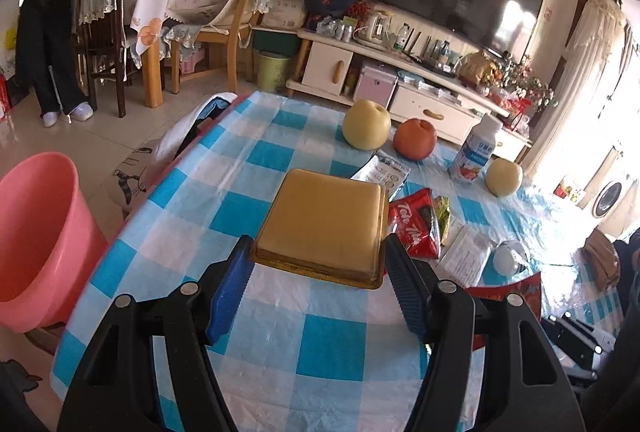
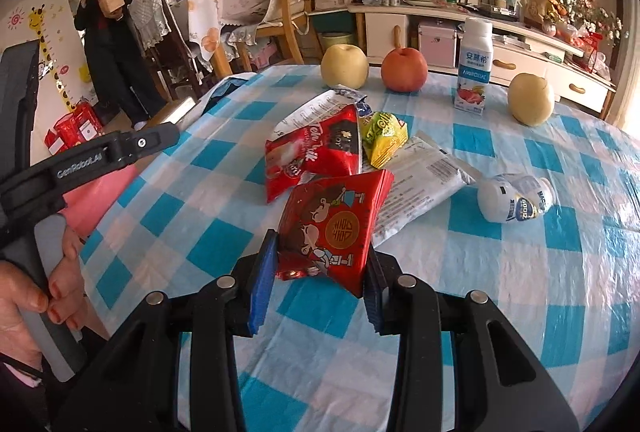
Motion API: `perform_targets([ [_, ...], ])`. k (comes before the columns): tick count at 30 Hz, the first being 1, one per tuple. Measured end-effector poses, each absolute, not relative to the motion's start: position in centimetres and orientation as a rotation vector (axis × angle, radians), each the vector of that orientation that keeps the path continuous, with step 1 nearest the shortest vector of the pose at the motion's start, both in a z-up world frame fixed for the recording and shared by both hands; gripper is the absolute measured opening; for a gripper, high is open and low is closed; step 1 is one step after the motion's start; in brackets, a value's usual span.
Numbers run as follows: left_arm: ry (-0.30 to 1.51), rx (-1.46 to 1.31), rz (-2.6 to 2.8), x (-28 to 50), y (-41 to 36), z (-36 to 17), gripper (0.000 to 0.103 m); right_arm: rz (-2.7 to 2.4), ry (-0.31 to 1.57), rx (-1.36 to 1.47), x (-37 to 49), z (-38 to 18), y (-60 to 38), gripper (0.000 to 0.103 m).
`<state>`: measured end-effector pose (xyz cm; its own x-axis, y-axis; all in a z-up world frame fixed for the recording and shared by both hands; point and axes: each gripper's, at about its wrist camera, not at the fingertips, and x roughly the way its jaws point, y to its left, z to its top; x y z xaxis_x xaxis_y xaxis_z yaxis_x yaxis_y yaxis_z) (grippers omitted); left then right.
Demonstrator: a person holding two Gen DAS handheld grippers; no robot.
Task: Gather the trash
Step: 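Lift the cake with the left tool while the right tool lifts the red packet, then carry the cake with the left tool while the right tool carries the red packet to the pink bucket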
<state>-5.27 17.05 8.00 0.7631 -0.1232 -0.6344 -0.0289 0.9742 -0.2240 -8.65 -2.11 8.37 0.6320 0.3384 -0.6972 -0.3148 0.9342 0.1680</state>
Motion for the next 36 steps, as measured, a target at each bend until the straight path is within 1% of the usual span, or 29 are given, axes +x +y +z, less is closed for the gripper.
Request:
perform_targets([
  [19,0.648,-0.297,0.002,-6.3,21.1,9.1,0.067,0.404,0.776,-0.029,-9.7,9.7,3.5,0.040],
  [36,0.624,-0.399,0.138,-7.2,27.6,9.3,0.067,0.513,0.785,-0.102,-9.6,9.3,11.0,0.040],
])
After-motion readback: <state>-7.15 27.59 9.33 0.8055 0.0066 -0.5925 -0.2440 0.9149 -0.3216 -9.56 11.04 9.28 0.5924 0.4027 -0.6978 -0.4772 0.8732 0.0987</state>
